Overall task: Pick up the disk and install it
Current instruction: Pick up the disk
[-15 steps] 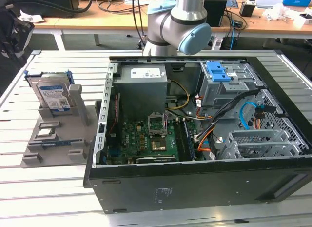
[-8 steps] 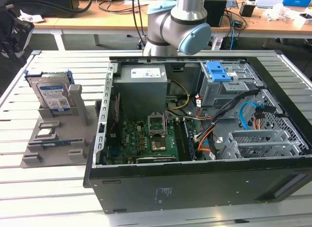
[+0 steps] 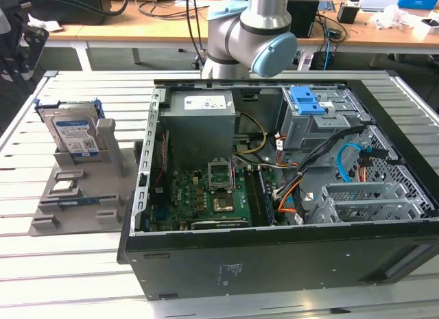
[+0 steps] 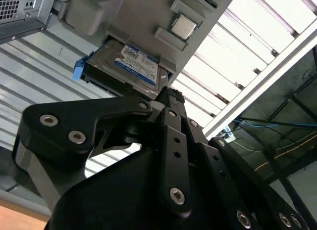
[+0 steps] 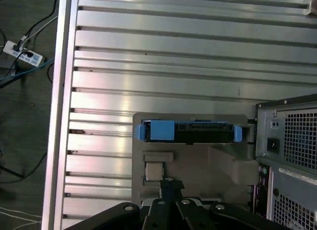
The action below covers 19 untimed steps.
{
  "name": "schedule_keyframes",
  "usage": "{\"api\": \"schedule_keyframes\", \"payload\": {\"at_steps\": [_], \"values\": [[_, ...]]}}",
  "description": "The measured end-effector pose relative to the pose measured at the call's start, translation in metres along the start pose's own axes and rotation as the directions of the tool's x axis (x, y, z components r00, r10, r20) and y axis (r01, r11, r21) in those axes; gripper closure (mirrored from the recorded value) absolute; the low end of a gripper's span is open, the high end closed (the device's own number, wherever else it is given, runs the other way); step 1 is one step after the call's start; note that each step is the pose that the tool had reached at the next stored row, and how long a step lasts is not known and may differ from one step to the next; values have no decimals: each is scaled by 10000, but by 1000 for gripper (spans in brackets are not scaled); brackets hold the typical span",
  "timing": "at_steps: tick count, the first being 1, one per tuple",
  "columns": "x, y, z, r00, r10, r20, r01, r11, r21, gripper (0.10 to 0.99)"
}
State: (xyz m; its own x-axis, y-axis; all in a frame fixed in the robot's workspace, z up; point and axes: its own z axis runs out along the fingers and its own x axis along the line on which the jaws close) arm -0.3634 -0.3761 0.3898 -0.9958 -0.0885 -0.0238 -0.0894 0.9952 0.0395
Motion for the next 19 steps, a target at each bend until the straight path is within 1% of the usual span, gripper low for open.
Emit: {"api": "schedule_keyframes", "payload": {"at_steps": [2,3,6,7,10,11,13,14,15,17,19], "values": [[0,0,0,9994,-351,-14,351,9994,-8,984],[0,0,0,9982,-603,-23,603,9982,-15,984],[0,0,0,9945,-1048,-41,1048,9945,-27,984],[0,0,0,9928,-1196,-46,1196,9928,-31,984],[0,0,0,9849,-1729,-65,1729,9849,-47,984],[0,0,0,9803,-1975,-73,1974,9803,-55,984],[0,0,0,9733,-2294,-85,2294,9733,-65,984],[0,0,0,9640,-2656,-97,2655,9641,-77,984],[0,0,0,9529,-3031,-109,3030,9529,-90,984],[0,0,0,9437,-3307,-118,3306,9437,-101,984],[0,0,0,9323,-3616,-127,3614,9323,-113,984]]}}
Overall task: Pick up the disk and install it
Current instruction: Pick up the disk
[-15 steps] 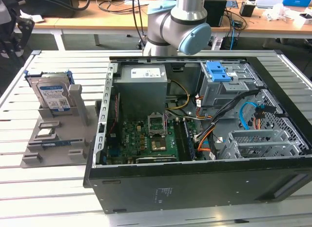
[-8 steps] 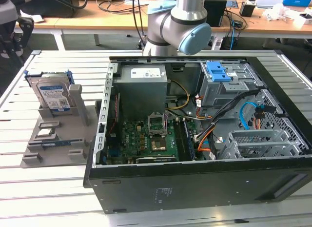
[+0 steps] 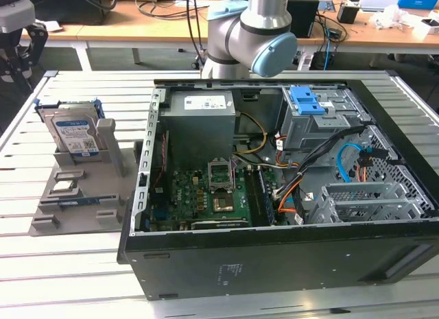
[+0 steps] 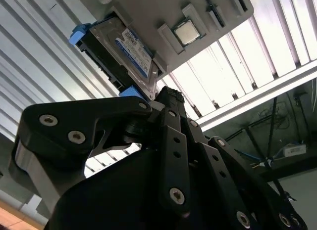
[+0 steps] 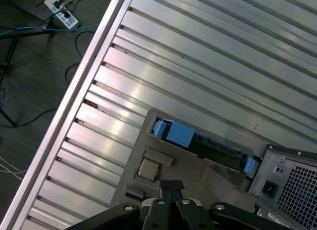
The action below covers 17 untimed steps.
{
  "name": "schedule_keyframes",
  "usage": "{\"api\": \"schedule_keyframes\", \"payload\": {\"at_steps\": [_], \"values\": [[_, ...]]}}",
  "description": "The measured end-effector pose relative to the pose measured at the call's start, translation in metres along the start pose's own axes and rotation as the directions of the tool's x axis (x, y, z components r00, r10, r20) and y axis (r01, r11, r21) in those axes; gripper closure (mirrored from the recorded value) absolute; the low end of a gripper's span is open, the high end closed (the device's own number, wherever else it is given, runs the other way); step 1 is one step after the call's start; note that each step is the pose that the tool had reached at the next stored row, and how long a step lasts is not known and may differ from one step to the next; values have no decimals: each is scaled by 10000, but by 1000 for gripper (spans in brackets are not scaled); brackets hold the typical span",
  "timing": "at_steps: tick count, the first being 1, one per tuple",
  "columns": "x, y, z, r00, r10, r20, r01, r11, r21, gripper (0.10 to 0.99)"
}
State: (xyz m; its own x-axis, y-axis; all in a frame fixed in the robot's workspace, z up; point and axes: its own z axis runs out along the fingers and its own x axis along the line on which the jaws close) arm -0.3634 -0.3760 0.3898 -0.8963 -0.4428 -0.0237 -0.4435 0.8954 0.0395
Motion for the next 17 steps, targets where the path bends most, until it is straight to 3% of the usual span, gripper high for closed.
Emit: {"api": "schedule_keyframes", "payload": {"at_steps": [4,10,13,17], "values": [[0,0,0,9981,-616,-24,616,9981,-15,984],[0,0,0,9869,-1613,-60,1613,9869,-43,984],[0,0,0,9793,-2025,-75,2024,9793,-56,984],[0,0,0,9619,-2732,-99,2732,9619,-80,984]]}}
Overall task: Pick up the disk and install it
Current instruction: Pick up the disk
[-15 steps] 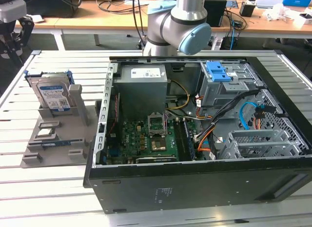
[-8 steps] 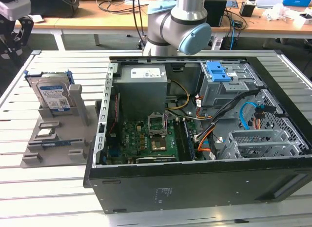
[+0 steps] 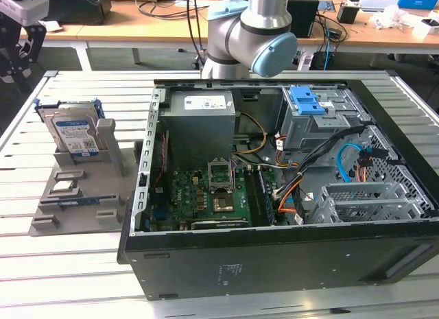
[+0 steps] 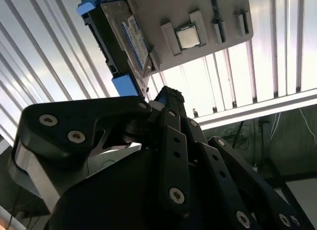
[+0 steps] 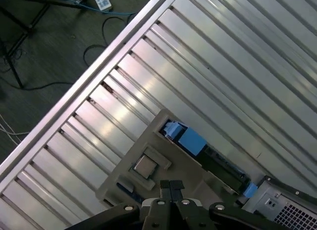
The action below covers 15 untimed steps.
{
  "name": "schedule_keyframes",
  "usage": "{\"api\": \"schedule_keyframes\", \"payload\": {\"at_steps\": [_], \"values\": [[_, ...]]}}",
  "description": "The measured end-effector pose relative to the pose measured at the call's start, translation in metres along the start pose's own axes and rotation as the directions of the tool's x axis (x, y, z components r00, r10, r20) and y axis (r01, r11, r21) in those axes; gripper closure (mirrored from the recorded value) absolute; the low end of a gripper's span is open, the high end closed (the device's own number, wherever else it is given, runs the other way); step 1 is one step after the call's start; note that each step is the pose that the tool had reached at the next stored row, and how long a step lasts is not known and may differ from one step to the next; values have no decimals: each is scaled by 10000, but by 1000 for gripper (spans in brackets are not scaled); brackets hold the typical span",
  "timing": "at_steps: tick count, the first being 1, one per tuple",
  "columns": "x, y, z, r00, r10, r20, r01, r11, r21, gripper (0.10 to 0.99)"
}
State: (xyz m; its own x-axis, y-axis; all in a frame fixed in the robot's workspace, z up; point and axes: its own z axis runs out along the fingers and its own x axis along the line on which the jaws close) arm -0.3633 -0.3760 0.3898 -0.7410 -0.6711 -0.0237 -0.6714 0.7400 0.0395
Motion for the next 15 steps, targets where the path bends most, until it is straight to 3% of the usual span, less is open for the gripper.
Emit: {"api": "schedule_keyframes", "payload": {"at_steps": [8,15], "values": [[0,0,0,9952,-973,-37,973,9953,-25,984],[0,0,0,9830,-1832,-68,1832,9831,-50,984]]}}
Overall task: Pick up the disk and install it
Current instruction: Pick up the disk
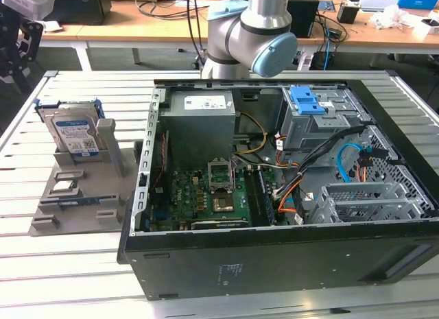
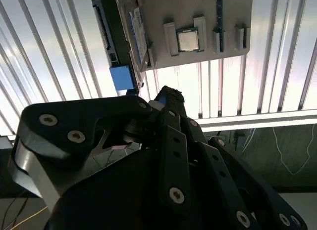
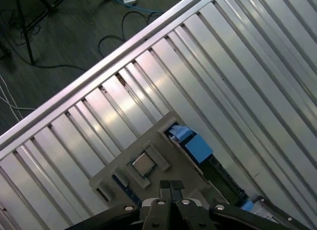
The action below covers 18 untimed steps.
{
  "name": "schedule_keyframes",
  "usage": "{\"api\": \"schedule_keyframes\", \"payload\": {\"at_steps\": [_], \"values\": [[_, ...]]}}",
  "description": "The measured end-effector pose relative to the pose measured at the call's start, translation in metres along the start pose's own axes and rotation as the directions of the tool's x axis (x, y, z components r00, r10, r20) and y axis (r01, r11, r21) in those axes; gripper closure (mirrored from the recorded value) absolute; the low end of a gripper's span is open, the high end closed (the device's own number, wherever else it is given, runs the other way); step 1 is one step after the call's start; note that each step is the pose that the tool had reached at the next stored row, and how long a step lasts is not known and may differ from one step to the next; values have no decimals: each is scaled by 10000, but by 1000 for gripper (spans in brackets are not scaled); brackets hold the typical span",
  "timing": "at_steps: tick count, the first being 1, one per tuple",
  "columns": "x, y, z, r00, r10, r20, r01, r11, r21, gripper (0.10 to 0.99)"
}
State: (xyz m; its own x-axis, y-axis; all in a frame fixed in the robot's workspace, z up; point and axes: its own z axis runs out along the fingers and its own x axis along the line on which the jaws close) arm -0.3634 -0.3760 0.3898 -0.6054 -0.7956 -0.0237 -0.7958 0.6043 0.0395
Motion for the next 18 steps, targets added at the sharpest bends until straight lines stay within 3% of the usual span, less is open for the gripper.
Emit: {"api": "schedule_keyframes", "payload": {"at_steps": [9,18], "values": [[0,0,0,9944,-1057,-41,1057,9944,-27,984],[0,0,0,9790,-2035,-75,2034,9791,-57,984]]}}
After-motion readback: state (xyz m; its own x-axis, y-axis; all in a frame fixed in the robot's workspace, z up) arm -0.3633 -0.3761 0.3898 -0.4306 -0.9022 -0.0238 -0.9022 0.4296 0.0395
